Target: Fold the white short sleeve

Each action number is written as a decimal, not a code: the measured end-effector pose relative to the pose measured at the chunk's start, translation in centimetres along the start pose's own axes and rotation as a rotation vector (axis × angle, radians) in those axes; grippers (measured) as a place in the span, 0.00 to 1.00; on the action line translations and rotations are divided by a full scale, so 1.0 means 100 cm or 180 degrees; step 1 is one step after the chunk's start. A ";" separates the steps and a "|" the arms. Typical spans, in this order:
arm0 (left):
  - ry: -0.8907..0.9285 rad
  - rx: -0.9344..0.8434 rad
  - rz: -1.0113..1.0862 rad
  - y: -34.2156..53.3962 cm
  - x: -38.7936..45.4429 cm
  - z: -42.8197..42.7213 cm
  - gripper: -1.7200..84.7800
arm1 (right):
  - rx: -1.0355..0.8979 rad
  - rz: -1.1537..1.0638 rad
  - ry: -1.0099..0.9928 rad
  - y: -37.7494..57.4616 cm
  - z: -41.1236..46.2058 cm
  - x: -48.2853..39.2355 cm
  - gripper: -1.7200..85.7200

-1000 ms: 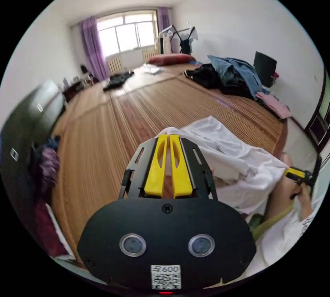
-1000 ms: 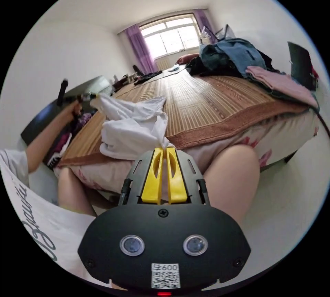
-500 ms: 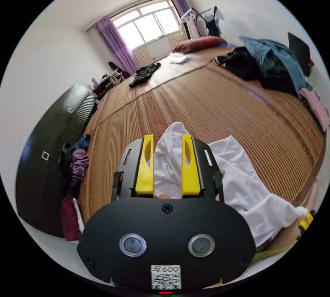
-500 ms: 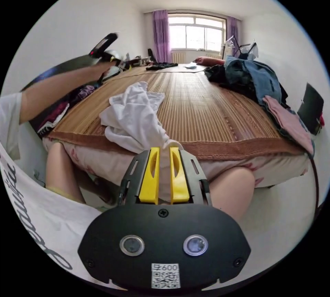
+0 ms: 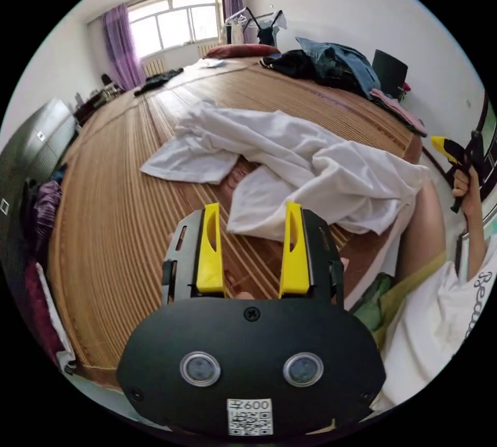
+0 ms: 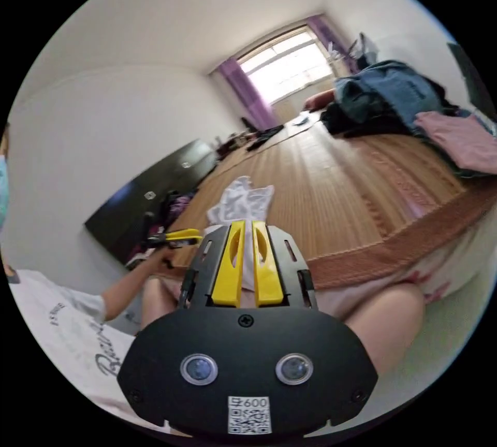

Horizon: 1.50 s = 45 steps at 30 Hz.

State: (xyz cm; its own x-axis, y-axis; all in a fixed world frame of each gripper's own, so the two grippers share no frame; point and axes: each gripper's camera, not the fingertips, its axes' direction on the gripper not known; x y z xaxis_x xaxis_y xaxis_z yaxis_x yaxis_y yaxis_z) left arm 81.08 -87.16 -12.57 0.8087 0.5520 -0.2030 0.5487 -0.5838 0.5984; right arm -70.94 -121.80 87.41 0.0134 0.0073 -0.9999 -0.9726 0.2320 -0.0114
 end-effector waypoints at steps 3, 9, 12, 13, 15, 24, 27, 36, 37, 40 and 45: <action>-0.0319 0.0222 0.0153 0.020 0.012 -0.006 0.12 | -0.0339 -0.0489 0.0188 0.033 0.036 -0.041 0.01; -0.0254 0.0277 -0.0131 0.055 0.007 -0.040 0.06 | -0.1501 -0.1702 0.1174 0.132 0.143 -0.102 0.02; 0.0281 0.0550 -0.0714 0.092 -0.024 -0.077 0.05 | -0.1624 -0.2273 0.1481 0.184 0.181 -0.122 0.08; 0.0382 0.0620 -0.0805 0.100 -0.031 -0.084 0.05 | -0.1641 -0.2332 0.1478 0.192 0.188 -0.125 0.09; 0.0498 0.1114 -0.1142 0.143 -0.053 -0.119 0.04 | -0.1762 -0.2552 0.1315 0.223 0.212 -0.127 0.10; -0.0258 0.1144 -0.1673 0.253 -0.067 -0.145 0.09 | -0.1706 -0.2605 0.0499 0.242 0.208 -0.119 0.01; -0.0657 0.0753 -0.0914 0.237 -0.017 -0.111 0.15 | -0.1393 -0.2395 0.0508 0.225 0.193 -0.105 0.01; -0.0259 0.0609 0.0311 0.184 0.096 -0.021 0.15 | -0.1362 -0.2568 0.0590 0.238 0.202 -0.099 0.01; -0.0408 0.0645 0.0337 0.183 0.102 -0.019 0.14 | -0.1375 -0.2588 0.0581 0.240 0.203 -0.100 0.01; -0.1084 0.0778 0.0506 0.183 0.131 -0.004 0.11 | -0.1412 -0.2641 0.0574 0.249 0.205 -0.099 0.01; -0.0594 0.0674 0.0917 0.194 0.153 0.000 0.05 | -0.1459 -0.2570 0.0797 0.258 0.209 -0.094 0.01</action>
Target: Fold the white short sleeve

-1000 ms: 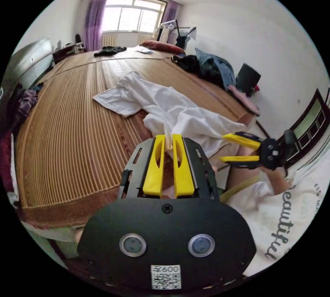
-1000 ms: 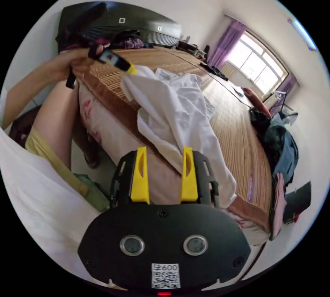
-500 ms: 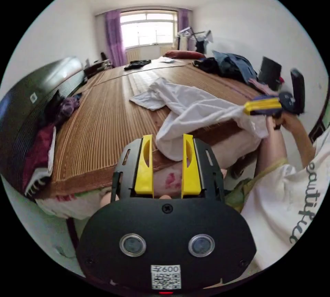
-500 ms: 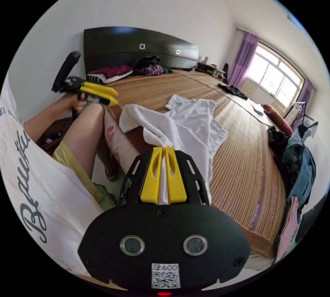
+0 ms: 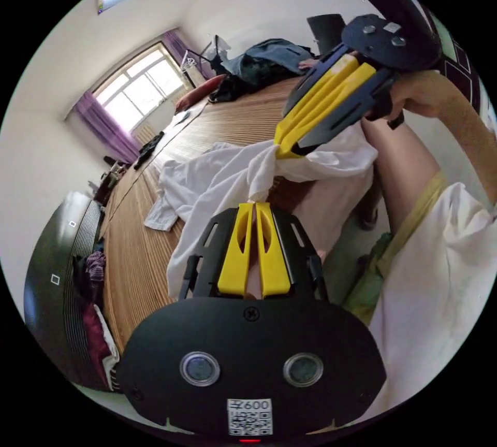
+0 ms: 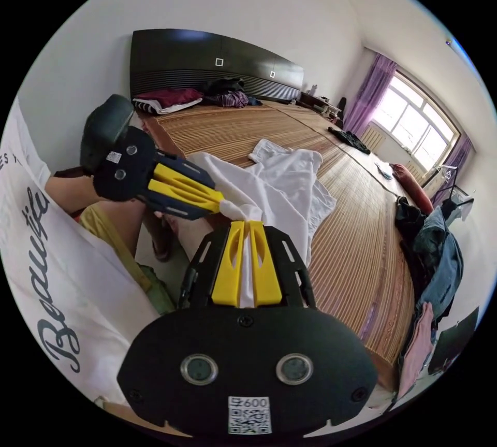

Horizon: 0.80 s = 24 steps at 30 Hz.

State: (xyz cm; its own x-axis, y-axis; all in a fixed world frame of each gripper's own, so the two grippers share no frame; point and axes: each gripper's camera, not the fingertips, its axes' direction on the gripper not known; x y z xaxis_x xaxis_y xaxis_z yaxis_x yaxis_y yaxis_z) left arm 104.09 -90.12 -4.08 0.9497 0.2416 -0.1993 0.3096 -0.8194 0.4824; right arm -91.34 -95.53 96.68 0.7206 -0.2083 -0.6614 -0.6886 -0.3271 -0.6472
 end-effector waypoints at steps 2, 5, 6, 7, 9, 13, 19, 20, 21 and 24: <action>0.0383 0.0146 -0.0235 0.007 -0.010 -0.009 0.05 | -0.0025 -0.0023 -0.0016 0.001 0.004 -0.001 0.01; 0.0808 0.0414 -0.0658 0.023 -0.031 -0.022 0.04 | -0.0012 0.0001 -0.0081 0.000 0.009 -0.001 0.02; 0.0830 0.0483 -0.0748 0.029 -0.037 -0.026 0.04 | -0.0008 -0.0009 -0.0114 0.000 0.011 -0.002 0.03; 0.0810 0.0509 -0.0769 0.032 -0.038 -0.027 0.04 | -0.0019 -0.0018 -0.0141 -0.001 0.012 -0.002 0.03; 0.0702 0.0662 -0.0809 0.043 -0.040 -0.034 0.04 | -0.0139 -0.0085 -0.0289 -0.005 0.020 -0.005 0.06; 0.0756 0.0797 -0.0850 0.052 -0.037 -0.038 0.04 | -0.0285 -0.0123 -0.0461 -0.013 0.034 -0.012 0.13; 0.1046 0.1037 -0.0464 0.060 -0.021 -0.052 0.04 | -0.0395 0.0021 0.0266 -0.028 0.043 -0.009 0.04; 0.1015 0.1089 -0.0263 0.063 -0.015 -0.058 0.04 | -0.0378 0.0159 0.0285 -0.031 0.038 0.001 0.03; 0.1107 0.1245 -0.0068 0.069 -0.011 -0.066 0.04 | -0.0376 0.0292 0.0318 -0.032 0.032 0.013 0.02; 0.1216 0.1216 0.0084 0.079 -0.005 -0.065 0.05 | -0.0246 0.0582 0.0400 -0.030 0.008 0.044 0.01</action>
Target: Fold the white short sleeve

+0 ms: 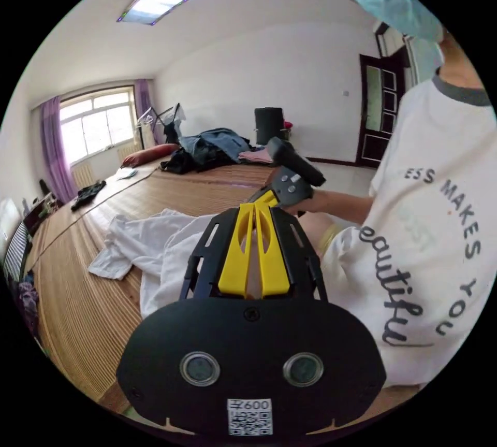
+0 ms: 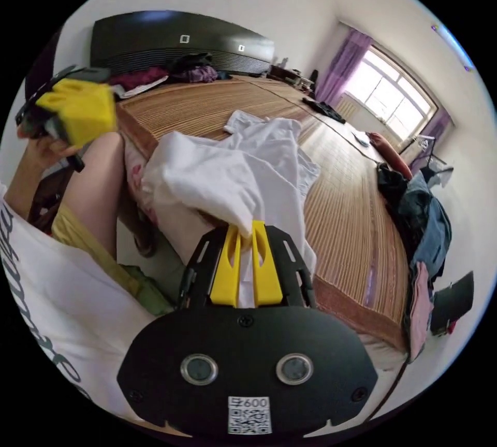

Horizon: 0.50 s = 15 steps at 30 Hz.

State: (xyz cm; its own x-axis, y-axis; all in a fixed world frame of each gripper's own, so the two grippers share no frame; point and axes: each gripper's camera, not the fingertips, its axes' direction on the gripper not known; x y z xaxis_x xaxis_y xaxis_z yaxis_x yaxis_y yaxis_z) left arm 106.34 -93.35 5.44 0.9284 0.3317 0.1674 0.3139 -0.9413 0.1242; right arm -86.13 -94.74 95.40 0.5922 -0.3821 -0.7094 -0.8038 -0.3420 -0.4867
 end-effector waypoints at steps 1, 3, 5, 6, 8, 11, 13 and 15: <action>-0.0132 -0.0130 -0.0035 0.002 0.001 0.004 0.05 | 0.0037 0.0058 -0.0024 0.000 -0.005 0.007 0.01; -0.0774 -0.0670 -0.0161 0.016 0.004 0.030 0.09 | 0.0217 0.0384 -0.0080 0.000 -0.027 0.036 0.01; -0.0962 -0.1067 -0.0199 0.027 0.008 0.057 0.13 | 0.0380 0.0661 -0.0125 0.001 -0.043 0.058 0.01; -0.0987 -0.1317 -0.0239 0.034 0.012 0.077 0.16 | 0.0500 0.0865 -0.0161 0.001 -0.054 0.071 0.01; -0.1046 -0.1600 -0.0248 0.045 0.021 0.108 0.19 | 0.0667 0.1138 -0.0219 0.002 -0.067 0.090 0.01; -0.1421 -0.2063 -0.0008 0.059 0.044 0.159 0.22 | 0.0780 0.1376 -0.0187 -0.001 -0.082 0.112 0.01; -0.1743 -0.2379 0.0291 0.065 0.058 0.186 0.23 | 0.0772 0.1479 -0.0002 -0.003 -0.090 0.122 0.01; -0.1977 -0.2343 0.0556 0.067 0.073 0.203 0.22 | 0.0857 0.1678 0.0160 -0.004 -0.104 0.137 0.01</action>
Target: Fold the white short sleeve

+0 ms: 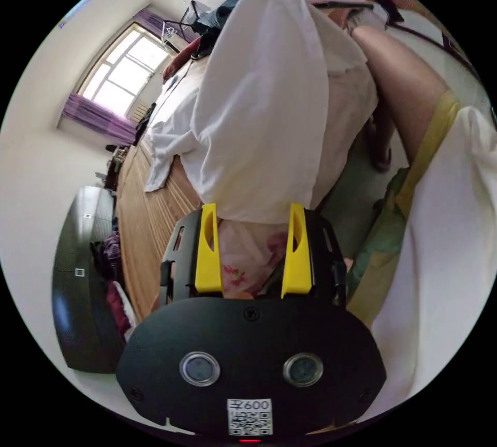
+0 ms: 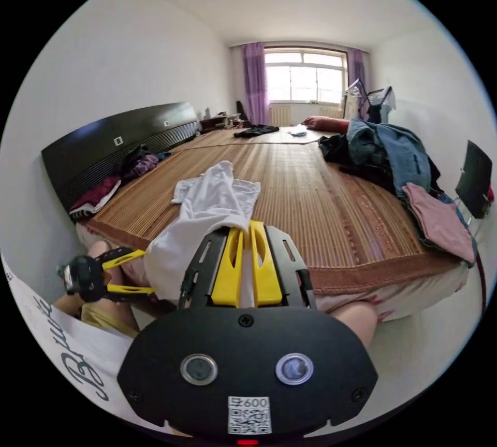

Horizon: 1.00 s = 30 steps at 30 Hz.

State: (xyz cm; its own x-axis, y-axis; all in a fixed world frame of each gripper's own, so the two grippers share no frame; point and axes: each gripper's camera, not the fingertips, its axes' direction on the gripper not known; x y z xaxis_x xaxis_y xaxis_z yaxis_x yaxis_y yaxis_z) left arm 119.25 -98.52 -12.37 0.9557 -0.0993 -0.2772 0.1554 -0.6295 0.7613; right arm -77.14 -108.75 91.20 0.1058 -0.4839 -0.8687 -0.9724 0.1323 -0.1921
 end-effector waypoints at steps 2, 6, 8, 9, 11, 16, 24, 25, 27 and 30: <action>0.0154 0.0084 -0.0099 -0.006 0.003 -0.002 0.21 | 0.0028 0.0147 -0.0059 -0.008 -0.005 0.010 0.01; 0.0412 0.0231 -0.0383 -0.012 0.002 -0.001 0.19 | -0.0084 0.0320 -0.0112 -0.023 -0.007 0.024 0.01; 0.0214 0.0265 -0.0459 -0.009 -0.002 -0.001 0.15 | -0.0137 0.0359 -0.0098 -0.026 -0.008 0.027 0.01; 0.0308 0.0408 -0.0511 -0.004 -0.010 -0.004 0.11 | -0.0177 0.0381 -0.0090 -0.029 -0.008 0.030 0.01; 0.0572 0.0580 -0.0899 0.006 -0.034 -0.008 0.06 | -0.0256 0.0382 -0.0087 -0.032 -0.009 0.032 0.01; 0.0523 0.0809 -0.1687 0.044 -0.094 -0.021 0.04 | -0.0554 0.0352 -0.0168 -0.040 -0.010 0.033 0.01; -0.0146 0.0648 -0.3249 0.150 -0.224 -0.047 0.03 | -0.0841 -0.0791 -0.2452 -0.059 -0.027 -0.025 0.08; -0.0097 0.0683 -0.3474 0.162 -0.232 -0.049 0.03 | -0.0830 -0.0829 -0.2497 -0.061 -0.028 -0.029 0.08; -0.0001 0.0662 -0.4029 0.200 -0.250 -0.050 0.03 | -0.0680 -0.0807 -0.2318 -0.068 -0.035 -0.035 0.09; -0.0267 0.0377 -0.4153 0.215 -0.248 -0.051 0.04 | -0.0547 -0.0551 -0.1878 -0.082 -0.036 -0.031 0.10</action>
State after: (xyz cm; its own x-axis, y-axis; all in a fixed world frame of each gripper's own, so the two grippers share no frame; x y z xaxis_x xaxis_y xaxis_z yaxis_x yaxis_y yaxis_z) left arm 100.21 -105.72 13.84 0.1009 0.5854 -0.8044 0.9207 -0.3613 -0.1474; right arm -70.25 -111.51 97.09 0.3134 0.0785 -0.9464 -0.9453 -0.0694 -0.3188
